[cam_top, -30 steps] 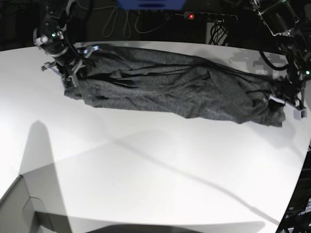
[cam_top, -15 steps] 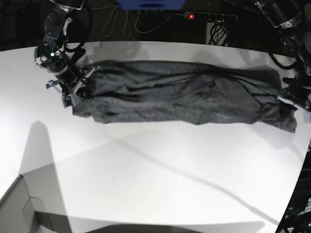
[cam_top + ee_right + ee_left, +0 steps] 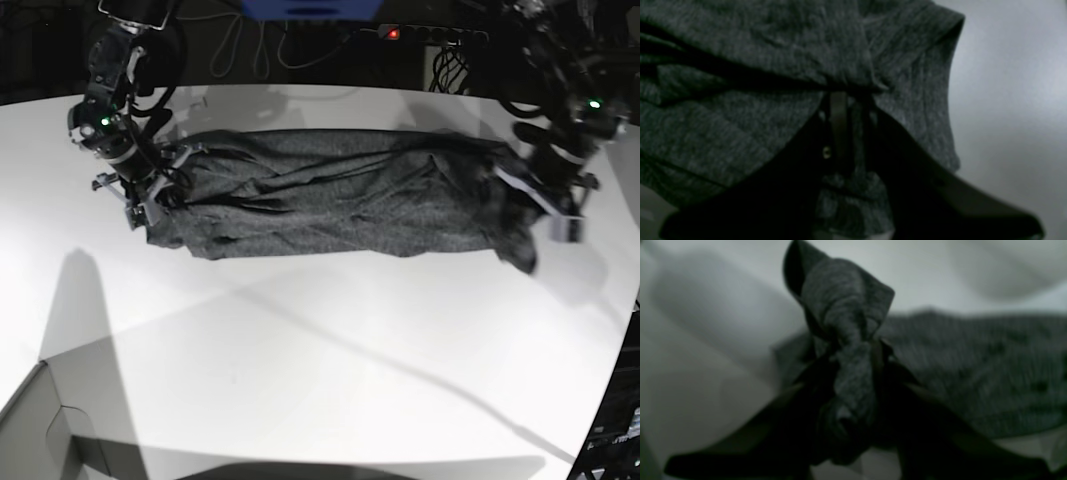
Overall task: Layout the t-shirt on the table in an organized manner, then fold the t-shirt properly
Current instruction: 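Fold the strip end with the left gripper toward the right gripper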
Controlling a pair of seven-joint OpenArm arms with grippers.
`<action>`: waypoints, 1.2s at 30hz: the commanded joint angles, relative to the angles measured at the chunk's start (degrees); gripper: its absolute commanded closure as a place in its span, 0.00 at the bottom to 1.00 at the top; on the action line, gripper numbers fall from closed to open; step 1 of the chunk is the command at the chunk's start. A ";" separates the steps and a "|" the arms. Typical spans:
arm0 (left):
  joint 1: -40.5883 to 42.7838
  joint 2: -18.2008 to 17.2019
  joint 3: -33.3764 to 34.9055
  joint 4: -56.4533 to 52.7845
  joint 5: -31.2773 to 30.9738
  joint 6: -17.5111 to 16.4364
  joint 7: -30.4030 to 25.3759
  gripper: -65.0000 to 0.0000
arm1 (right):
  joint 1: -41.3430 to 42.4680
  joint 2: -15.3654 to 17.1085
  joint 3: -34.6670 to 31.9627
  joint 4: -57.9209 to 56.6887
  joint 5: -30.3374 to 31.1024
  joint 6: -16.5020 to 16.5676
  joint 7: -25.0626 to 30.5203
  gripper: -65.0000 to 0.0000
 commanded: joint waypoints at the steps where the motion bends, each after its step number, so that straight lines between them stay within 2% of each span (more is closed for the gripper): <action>1: -0.04 0.19 0.63 1.19 0.07 -0.01 -1.87 1.00 | -0.30 1.23 0.36 1.69 -1.45 -0.23 -1.90 0.90; 6: 1.10 5.56 6.60 3.39 6.49 -0.01 -1.87 1.00 | -0.65 1.58 0.36 5.74 -1.36 -0.23 -2.34 0.90; 9: 1.19 7.49 10.03 4.45 8.78 -0.01 -1.87 1.00 | -0.65 1.58 0.27 5.82 -1.36 -0.23 -2.43 0.90; 15: 0.83 7.93 12.49 5.33 9.13 -0.01 -1.87 1.00 | -0.74 1.58 0.18 3.71 -1.36 -0.23 -1.99 0.90; 19: -0.04 8.37 13.55 5.33 8.95 -0.01 -1.78 1.00 | -0.47 2.82 0.18 1.34 -1.36 -0.23 -1.99 0.90; 26: -1.63 10.74 26.56 4.80 9.66 0.17 -1.87 1.00 | -0.21 2.82 0.18 0.37 -1.36 -0.23 -1.90 0.90; 27: -1.98 11.01 27.97 4.71 9.66 0.87 -1.87 1.00 | -0.21 2.82 0.18 0.37 -1.36 -0.23 -1.90 0.90; 32: -2.24 10.57 33.59 4.36 9.66 10.10 -1.87 1.00 | -0.30 2.90 -1.13 0.37 -1.36 -0.23 -1.90 0.90; 36: -3.12 10.57 35.00 3.66 9.66 10.89 -1.87 1.00 | -0.39 2.90 -1.84 0.46 -1.36 -0.23 -1.90 0.90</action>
